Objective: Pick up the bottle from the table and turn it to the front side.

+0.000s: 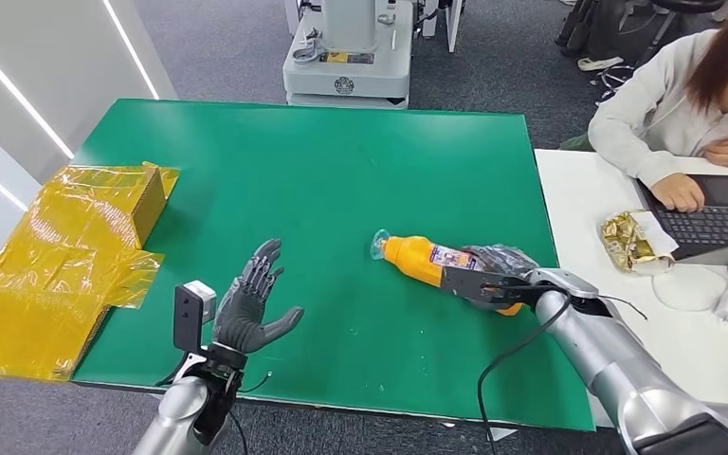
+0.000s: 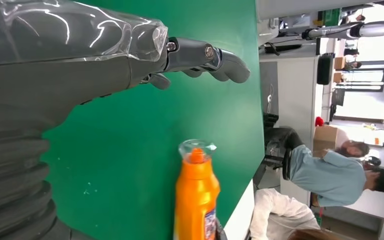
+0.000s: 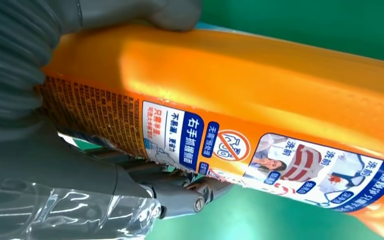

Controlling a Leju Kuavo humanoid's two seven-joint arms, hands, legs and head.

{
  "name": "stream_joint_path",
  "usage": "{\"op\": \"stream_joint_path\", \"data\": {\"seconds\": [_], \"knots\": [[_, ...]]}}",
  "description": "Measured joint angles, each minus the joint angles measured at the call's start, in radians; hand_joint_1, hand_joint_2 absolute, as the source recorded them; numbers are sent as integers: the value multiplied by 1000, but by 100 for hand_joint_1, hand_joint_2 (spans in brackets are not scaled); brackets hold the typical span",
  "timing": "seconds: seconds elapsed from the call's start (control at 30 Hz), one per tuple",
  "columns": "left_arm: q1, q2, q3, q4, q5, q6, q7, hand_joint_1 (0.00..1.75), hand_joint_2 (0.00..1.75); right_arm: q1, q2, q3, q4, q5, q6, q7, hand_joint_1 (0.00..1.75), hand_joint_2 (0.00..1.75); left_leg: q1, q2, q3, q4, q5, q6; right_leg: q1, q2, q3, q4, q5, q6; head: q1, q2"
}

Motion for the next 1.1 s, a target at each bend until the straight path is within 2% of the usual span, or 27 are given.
{"op": "stream_joint_path", "data": {"seconds": [0.13,0.27,0.37,0.47,0.67,0.9,1.1], "knots": [[3,1,0,-1,-5,8,-7,0,175,22,2,4,-16,-92,-14,-66,175,175,0,0,0,0,0,0,0,0,0,0,0,0,0,0],[4,2,0,-1,-6,10,-8,0,175,43,5,6,-30,-122,-12,-89,175,175,0,0,0,0,0,0,0,0,0,0,0,0,0,0],[7,3,0,-1,-13,13,-15,0,175,82,7,-1,-70,-204,-23,-149,175,175,0,-1,0,0,0,0,0,-1,0,0,0,0,0,0],[12,4,0,-2,-27,14,-25,0,175,163,10,-6,-154,-267,-111,-198,175,175,0,0,0,0,0,0,0,-1,0,0,0,0,0,0],[-2,5,0,-1,-40,11,-37,0,175,321,24,-46,-341,-363,-291,-234,175,175,0,-1,-1,-1,0,0,0,-2,-1,0,-1,0,0,0],[-51,4,0,12,-35,2,-40,0,175,385,34,-104,-441,-388,-353,-267,175,175,0,0,0,0,0,0,0,0,-1,0,0,0,0,0],[-123,6,-6,48,11,-50,-28,0,175,403,75,-141,-490,-413,-391,-312,175,175,0,0,0,0,0,0,0,0,-1,0,0,0,0,0]]}}
